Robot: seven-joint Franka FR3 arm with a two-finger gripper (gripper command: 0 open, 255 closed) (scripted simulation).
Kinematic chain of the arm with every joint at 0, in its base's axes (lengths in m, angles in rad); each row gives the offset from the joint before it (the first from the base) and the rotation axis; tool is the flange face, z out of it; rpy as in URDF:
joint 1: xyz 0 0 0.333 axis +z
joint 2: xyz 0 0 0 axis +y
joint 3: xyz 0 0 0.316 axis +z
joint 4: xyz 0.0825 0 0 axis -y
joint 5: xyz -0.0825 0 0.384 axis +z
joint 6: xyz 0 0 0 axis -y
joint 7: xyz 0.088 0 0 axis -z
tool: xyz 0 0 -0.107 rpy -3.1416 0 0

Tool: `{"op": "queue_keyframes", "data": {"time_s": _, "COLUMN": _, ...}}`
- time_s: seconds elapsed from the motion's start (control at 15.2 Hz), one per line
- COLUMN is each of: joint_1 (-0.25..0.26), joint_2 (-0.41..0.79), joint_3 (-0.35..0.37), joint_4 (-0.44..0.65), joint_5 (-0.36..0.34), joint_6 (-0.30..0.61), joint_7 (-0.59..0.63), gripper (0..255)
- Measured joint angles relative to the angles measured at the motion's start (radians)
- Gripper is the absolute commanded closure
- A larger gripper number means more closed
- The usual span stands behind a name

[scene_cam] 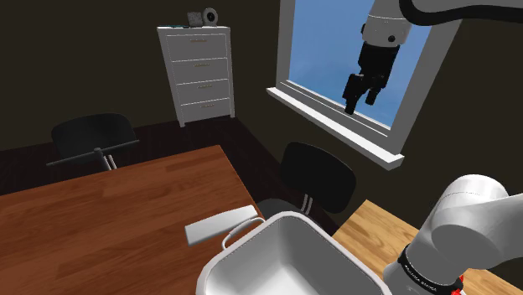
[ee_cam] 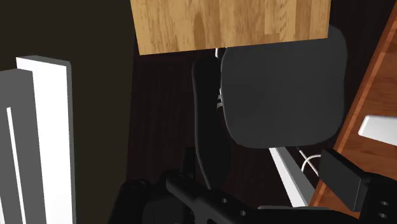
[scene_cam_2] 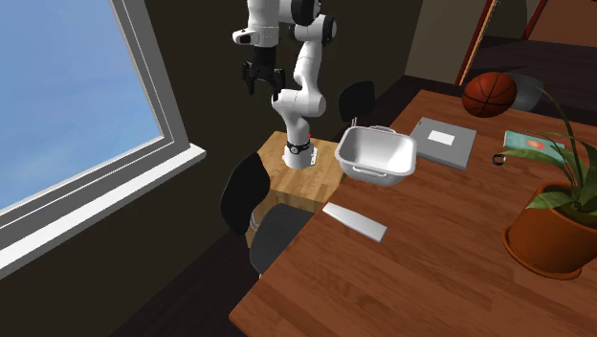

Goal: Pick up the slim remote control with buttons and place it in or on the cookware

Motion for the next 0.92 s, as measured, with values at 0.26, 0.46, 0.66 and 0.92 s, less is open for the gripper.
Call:
{"op": "queue_keyframes", "data": {"time_s": 0.26, "joint_1": 0.028, "joint_2": 0.049, "joint_3": -0.001, "joint_4": -0.009, "joint_5": 0.004, "joint_6": 0.054, "joint_7": -0.044, "gripper": 0}}
{"op": "queue_keyframes", "data": {"time_s": 0.46, "joint_1": 0.067, "joint_2": 0.124, "joint_3": 0.002, "joint_4": -0.015, "joint_5": 0.011, "joint_6": 0.131, "joint_7": -0.103, "gripper": 0}}
{"op": "queue_keyframes", "data": {"time_s": 0.66, "joint_1": 0.105, "joint_2": 0.199, "joint_3": 0.004, "joint_4": -0.010, "joint_5": 0.018, "joint_6": 0.197, "joint_7": -0.168, "gripper": 0}}
{"op": "queue_keyframes", "data": {"time_s": 0.92, "joint_1": 0.158, "joint_2": 0.297, "joint_3": 0.020, "joint_4": -0.007, "joint_5": 0.033, "joint_6": 0.286, "joint_7": -0.245, "gripper": 0}}
